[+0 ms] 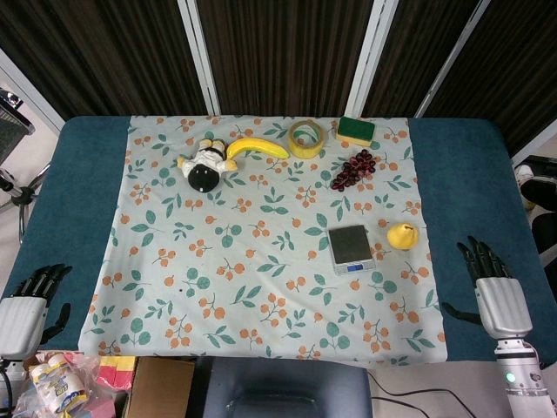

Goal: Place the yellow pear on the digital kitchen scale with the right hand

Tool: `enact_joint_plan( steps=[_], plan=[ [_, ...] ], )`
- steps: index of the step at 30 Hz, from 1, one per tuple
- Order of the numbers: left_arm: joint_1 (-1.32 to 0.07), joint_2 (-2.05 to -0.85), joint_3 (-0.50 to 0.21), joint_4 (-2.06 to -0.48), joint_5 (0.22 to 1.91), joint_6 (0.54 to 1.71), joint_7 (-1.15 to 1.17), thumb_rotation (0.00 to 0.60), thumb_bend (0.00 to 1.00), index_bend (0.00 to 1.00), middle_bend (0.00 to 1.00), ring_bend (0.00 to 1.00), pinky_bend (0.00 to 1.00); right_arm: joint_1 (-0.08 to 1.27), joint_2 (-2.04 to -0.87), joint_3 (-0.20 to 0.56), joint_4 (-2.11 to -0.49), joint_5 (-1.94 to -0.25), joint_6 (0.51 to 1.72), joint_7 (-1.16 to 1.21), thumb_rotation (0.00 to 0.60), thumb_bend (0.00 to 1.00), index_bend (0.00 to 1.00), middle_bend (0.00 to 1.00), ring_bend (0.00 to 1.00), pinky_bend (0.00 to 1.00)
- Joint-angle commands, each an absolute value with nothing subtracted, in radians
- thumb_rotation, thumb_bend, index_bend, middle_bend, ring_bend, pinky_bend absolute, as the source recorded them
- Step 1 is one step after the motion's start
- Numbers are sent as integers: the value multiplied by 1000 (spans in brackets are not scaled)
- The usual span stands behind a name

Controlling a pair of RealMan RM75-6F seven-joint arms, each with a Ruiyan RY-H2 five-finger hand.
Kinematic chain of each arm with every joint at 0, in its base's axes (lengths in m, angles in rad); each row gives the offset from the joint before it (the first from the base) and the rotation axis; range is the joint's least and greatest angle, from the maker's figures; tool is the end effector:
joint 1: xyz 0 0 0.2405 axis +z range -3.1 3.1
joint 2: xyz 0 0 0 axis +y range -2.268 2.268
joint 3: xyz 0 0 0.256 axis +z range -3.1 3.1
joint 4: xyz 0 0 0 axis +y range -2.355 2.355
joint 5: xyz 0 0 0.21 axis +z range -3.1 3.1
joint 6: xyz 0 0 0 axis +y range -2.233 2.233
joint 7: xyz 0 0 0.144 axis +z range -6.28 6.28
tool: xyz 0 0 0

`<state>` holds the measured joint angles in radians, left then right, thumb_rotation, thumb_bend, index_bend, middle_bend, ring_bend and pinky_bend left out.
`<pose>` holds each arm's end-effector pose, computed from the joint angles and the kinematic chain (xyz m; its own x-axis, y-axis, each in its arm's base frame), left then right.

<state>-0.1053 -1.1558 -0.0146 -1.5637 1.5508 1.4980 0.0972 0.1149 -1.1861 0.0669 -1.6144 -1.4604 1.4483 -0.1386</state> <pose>-0.3091 0.1803 0.1457 0.4978 0.0075 0.8673 0.8650 -0.0770 -0.4958 -0.3044 -0.1931 0.1366 0.4532 -0.0173 0.8912 -0.8914 -0.0038 0.4532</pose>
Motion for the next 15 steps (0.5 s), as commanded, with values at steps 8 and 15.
enact_joint_plan(
  steps=[8,15],
  plan=[
    [-99,-1133,-1,-1598,1548,1487,104,600,450,181,156,145,323,158,-1190,130,-1593,-1365,1373,-82,600,204,0,0,0,283],
    [-92,-1124,9,-1602,1558,1489,91,600,447,190,156,144,324,268,-1263,202,-1442,-1272,1212,-1,600,212,8,0,12,283]
  ],
)
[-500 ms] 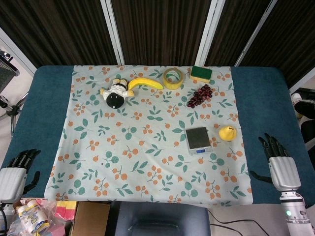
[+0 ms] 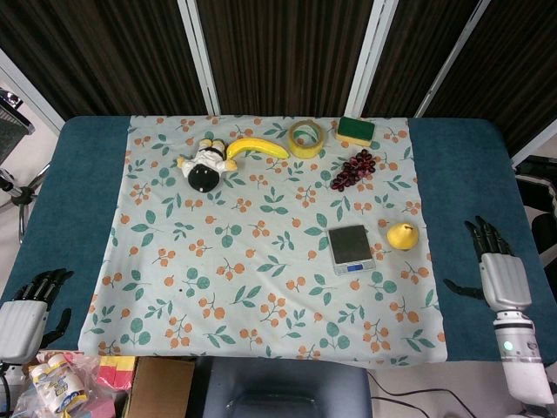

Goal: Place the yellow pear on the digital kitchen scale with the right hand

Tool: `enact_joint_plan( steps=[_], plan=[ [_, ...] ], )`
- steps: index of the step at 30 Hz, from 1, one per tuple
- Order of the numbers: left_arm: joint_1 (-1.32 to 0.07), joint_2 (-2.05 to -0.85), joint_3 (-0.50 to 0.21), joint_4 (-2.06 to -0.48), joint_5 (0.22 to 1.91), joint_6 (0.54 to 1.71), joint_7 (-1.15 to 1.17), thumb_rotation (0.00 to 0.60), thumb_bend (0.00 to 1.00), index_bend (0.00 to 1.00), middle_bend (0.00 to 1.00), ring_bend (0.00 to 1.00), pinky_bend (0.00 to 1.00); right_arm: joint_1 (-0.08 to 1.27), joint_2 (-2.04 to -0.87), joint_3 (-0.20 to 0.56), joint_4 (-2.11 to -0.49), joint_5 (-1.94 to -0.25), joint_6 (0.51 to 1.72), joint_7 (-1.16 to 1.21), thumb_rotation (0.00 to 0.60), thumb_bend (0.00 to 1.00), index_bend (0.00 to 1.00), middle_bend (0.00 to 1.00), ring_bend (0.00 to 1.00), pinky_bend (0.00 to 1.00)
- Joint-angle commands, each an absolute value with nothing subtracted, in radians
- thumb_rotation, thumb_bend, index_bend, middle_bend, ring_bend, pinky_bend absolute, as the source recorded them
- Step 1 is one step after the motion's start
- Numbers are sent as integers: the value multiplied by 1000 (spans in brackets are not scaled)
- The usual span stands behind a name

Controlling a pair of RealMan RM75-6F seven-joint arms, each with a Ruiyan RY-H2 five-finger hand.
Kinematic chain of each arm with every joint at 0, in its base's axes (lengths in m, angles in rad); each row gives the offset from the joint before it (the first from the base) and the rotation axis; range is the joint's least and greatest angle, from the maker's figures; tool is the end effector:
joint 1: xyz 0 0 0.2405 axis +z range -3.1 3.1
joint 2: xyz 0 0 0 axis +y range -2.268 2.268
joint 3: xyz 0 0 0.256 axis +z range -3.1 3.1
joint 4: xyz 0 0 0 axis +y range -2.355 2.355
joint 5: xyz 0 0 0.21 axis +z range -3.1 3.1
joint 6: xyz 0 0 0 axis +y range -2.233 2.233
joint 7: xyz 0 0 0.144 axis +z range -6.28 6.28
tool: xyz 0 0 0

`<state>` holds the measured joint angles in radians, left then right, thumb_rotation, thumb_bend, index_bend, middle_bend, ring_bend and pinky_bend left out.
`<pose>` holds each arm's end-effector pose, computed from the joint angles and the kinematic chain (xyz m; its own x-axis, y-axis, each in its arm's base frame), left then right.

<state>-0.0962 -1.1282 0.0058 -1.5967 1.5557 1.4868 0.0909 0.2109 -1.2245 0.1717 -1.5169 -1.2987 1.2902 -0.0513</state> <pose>-0.3084 0.1726 0.1472 0.4897 0.0438 0.8708 0.8707 -0.0769 -0.4858 -0.3190 -0.2458 0.1366 0.3778 -0.0338 0.9253 -0.9221 0.0769 0.3793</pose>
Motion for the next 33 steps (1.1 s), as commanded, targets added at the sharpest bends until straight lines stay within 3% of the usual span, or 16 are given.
enact_joint_plan(
  steps=[1,12,25,33],
  plan=[
    [-94,-1124,8,-1605,1557,1487,91,600,446,192,156,144,324,281,-1273,204,-1422,-1270,1191,10,600,213,13,0,20,283],
    [-97,-1120,2,-1602,1566,1492,69,600,446,203,156,144,325,422,-1412,233,-1210,-1244,1037,44,600,213,203,179,157,366],
    [-103,-1118,-2,-1600,1564,1483,54,600,446,213,156,145,326,505,-1529,237,-1053,-1143,904,-23,600,213,255,235,208,407],
    [-100,-1116,3,-1601,1572,1486,49,600,447,214,156,145,326,546,-1602,249,-950,-1122,871,-22,600,213,380,312,333,532]
  ],
)
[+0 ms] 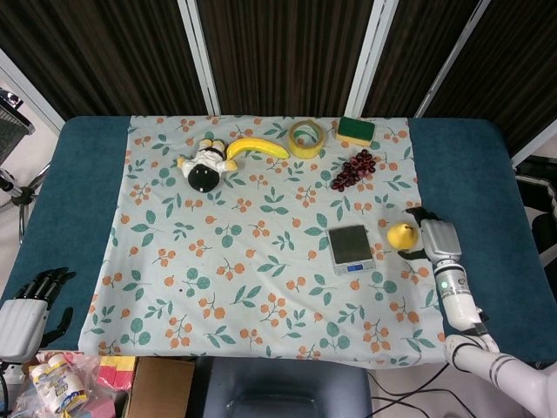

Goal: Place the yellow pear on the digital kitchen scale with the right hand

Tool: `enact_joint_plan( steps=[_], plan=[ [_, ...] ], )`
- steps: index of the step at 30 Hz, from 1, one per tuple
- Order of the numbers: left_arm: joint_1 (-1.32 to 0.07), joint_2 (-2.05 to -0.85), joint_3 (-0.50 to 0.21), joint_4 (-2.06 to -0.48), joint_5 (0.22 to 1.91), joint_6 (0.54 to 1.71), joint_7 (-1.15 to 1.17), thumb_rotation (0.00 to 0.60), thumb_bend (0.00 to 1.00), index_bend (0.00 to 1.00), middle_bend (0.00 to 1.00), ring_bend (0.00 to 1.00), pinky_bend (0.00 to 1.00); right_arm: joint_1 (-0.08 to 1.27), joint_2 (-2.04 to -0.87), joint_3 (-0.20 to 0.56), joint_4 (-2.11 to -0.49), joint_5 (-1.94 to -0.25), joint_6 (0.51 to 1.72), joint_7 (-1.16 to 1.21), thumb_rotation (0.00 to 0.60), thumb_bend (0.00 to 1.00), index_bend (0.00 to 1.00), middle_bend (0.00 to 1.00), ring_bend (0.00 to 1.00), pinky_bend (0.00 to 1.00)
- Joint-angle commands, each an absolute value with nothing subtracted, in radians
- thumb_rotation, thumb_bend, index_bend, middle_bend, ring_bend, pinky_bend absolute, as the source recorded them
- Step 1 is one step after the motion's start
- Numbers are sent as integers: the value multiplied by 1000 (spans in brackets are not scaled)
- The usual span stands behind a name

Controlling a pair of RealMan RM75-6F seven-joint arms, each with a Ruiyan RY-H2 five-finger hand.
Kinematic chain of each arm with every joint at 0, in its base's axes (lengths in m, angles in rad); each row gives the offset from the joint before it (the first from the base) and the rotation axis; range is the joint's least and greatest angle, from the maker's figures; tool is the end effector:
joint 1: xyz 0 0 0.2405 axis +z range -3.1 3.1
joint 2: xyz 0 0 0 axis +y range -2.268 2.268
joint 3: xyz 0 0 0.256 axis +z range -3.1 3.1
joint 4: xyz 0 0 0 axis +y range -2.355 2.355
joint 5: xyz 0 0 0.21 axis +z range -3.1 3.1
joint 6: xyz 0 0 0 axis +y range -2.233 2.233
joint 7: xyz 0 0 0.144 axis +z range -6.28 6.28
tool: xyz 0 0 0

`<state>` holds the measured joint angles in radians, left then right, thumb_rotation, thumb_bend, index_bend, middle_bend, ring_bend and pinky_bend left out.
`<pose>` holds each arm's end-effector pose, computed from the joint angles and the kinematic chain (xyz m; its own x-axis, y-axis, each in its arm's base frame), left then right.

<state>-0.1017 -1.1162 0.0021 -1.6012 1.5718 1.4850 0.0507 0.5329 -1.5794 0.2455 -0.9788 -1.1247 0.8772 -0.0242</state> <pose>-0.3053 0.1749 0.1499 0.4623 0.0409 0.8858 0.8843 -0.0957 -0.4571 -0.3215 -0.3653 0.0435 0.3743 -0.2203 0.9007 -0.9136 0.0786 0.3989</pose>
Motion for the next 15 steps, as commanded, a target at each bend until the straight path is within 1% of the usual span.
enact_joint_plan(
  steps=[1,9,15],
  plan=[
    [-100,-1116,3,-1601,1572,1487,49,600,447,214,156,144,326,550,-1609,249,-939,-1123,871,-22,600,213,398,326,352,548],
    [-99,-1114,3,-1601,1573,1487,44,600,447,215,156,145,326,567,-1667,252,-851,-1122,878,-23,600,213,622,504,559,734],
    [-91,-1112,9,-1601,1579,1498,39,600,446,215,156,145,326,567,-1694,260,-812,-1123,903,-18,600,236,752,609,663,827]
  ],
)
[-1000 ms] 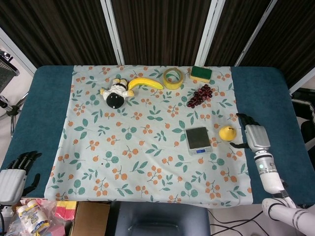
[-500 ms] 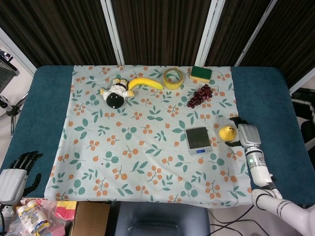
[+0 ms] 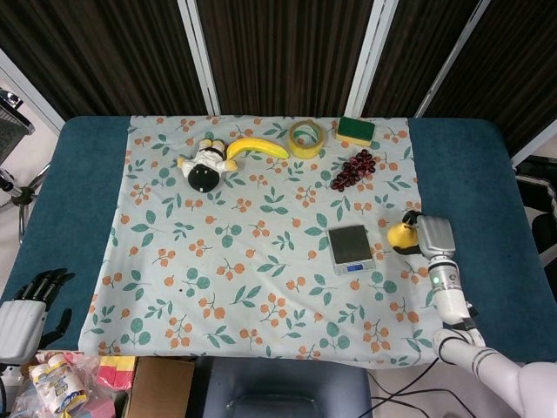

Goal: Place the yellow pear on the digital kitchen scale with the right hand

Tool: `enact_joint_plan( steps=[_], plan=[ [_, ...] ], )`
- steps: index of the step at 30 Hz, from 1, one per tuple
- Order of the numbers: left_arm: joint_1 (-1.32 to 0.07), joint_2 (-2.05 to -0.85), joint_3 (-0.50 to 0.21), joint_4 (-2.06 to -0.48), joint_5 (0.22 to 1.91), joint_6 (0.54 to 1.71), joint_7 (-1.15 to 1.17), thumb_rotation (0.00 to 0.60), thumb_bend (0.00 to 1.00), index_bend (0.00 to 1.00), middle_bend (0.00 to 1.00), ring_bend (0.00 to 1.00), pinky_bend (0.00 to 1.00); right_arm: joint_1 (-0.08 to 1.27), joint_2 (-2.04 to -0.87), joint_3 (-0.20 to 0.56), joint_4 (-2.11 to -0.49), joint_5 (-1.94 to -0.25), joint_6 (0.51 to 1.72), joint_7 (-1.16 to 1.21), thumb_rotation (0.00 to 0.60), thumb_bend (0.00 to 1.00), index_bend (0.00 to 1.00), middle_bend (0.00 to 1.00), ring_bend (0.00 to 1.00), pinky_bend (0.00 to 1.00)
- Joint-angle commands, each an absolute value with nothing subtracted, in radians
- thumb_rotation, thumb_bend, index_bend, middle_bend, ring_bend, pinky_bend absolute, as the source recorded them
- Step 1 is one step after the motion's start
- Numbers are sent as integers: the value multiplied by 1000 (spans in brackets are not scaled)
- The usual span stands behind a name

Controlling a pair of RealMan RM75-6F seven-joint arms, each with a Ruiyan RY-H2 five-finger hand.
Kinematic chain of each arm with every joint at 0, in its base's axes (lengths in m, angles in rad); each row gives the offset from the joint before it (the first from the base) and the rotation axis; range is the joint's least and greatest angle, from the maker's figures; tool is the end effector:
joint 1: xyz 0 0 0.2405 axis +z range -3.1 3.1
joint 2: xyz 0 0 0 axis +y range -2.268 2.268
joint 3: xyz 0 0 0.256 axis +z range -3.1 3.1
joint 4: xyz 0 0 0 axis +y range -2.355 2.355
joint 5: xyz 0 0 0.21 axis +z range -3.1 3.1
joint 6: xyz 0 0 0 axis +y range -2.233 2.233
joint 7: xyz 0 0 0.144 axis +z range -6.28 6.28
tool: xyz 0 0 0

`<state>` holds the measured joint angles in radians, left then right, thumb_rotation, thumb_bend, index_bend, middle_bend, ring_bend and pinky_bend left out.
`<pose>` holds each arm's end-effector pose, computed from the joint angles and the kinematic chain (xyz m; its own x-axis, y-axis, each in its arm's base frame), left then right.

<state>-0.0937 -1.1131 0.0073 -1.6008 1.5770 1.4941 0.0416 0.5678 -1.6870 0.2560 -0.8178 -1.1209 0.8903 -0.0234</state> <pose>-0.3063 0.1714 0.1512 0.4571 0.0410 0.8885 0.8871 -0.0929 -0.4521 -0.3234 -0.3778 0.0294 0.4058 -0.1807 0.8959 -0.8985 0.1007 0.4272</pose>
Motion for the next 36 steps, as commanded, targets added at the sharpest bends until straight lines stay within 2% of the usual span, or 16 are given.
enact_joint_plan(
  steps=[1,5,11,15,22,26,30,36],
  plan=[
    [-92,-1112,8,-1600,1579,1497,39,600,446,215,155,145,326,565,-1694,260,-814,-1128,912,-14,600,238,763,617,670,832],
    [-89,-1113,9,-1601,1581,1501,41,600,447,216,156,145,327,549,-1671,255,-875,-1166,972,10,600,238,776,626,679,839],
    [-91,-1113,12,-1603,1585,1496,49,600,448,215,156,145,326,525,-1583,225,-1079,-1254,1053,30,600,238,776,626,679,839],
    [-93,-1114,10,-1605,1585,1493,52,600,447,215,156,144,326,531,-1552,210,-1157,-1277,1051,-2,600,238,772,626,679,839],
    [-93,-1113,8,-1603,1583,1495,47,600,447,215,155,145,326,558,-1568,211,-1169,-1269,1024,-36,600,238,736,626,662,836],
    [-93,-1113,7,-1602,1584,1496,42,600,447,216,155,144,326,569,-1577,211,-1159,-1258,1004,-40,600,238,665,610,589,782],
    [-98,-1114,6,-1601,1586,1491,43,600,447,216,156,145,326,581,-1577,209,-1156,-1262,980,-14,600,238,547,499,476,698],
    [-96,-1113,6,-1603,1584,1492,42,600,446,216,156,145,326,587,-1575,201,-1149,-1273,971,15,600,238,448,369,314,580]
  ],
)
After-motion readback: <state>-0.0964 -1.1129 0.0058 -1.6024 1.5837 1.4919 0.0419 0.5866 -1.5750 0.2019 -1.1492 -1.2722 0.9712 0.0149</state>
